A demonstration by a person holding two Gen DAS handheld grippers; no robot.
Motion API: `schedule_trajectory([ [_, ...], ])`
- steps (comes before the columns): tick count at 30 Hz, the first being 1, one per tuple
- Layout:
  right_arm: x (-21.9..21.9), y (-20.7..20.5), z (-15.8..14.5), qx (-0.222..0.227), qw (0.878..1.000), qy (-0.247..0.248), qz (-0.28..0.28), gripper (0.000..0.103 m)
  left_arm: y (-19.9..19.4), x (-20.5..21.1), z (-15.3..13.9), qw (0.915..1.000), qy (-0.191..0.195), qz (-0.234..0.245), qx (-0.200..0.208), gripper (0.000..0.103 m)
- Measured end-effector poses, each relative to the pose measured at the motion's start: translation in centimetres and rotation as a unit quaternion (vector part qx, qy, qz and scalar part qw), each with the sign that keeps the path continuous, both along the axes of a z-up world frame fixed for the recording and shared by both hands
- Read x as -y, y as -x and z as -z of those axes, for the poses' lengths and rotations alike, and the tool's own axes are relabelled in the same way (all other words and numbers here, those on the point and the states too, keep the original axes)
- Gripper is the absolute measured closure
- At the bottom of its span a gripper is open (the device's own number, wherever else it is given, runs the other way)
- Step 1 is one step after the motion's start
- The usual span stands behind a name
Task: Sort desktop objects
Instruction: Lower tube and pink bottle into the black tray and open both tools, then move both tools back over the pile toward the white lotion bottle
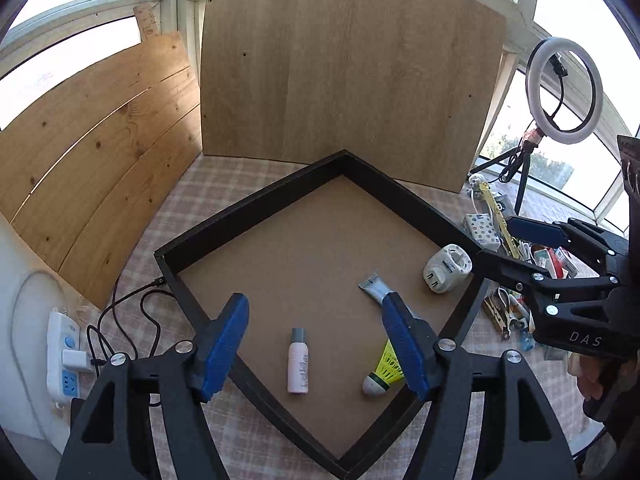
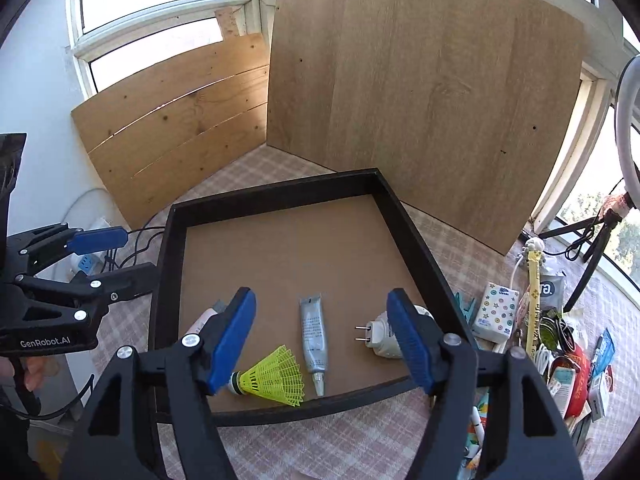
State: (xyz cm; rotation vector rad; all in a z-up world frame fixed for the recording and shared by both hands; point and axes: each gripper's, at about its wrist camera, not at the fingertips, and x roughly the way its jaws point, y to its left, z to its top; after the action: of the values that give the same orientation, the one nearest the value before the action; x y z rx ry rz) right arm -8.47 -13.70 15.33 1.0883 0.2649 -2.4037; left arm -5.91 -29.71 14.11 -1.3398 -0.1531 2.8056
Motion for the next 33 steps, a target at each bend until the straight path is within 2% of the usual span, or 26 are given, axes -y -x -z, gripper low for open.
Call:
schedule_trajectory([
  [5,-2.8,-0.2,-0.2,0.008,1.0,0.013,0.018,0.036,0.4,-1.5,-0.1,0.9999,-0.003,0.009,0.004,0.043],
  [11,-9.0,-0.8,-0.6,0.015,0.998,0.02,0.059,0.036,0.8,-5.0,-0.6,0.9994,-0.003,0.034,0.003,0.045],
  [19,-21.3,-2.8,-1.5,0.015,0.99,0.015,0.139,0.036,1.5,-13.2,-1.5,0.9953,-0.009,0.097,0.0,0.047],
  [22,-26.8,-3.5,-1.2,0.022,0.984,0.026,0.174,0.036,1.9,-17.1,-1.2,0.9917,-0.008,0.128,0.006,0.053],
  [26,-33.1,-4.1,-0.2,0.04,0.976,0.049,0.208,0.038,2.8,-22.2,0.0,0.985,-0.018,0.17,0.022,0.053],
  [27,-34.1,-4.1,0.1,0.045,0.975,0.051,0.211,0.041,3.1,-23.5,0.3,0.9832,-0.019,0.18,0.026,0.053],
  [30,-36.1,-3.6,1.2,0.06,0.974,0.053,0.213,0.058,4.1,-27.2,1.3,0.978,-0.015,0.205,0.037,0.053],
  [33,-36.4,-2.7,2.5,0.073,0.974,0.051,0.207,0.059,5.1,-30.3,2.5,0.9724,-0.016,0.227,0.05,0.053],
])
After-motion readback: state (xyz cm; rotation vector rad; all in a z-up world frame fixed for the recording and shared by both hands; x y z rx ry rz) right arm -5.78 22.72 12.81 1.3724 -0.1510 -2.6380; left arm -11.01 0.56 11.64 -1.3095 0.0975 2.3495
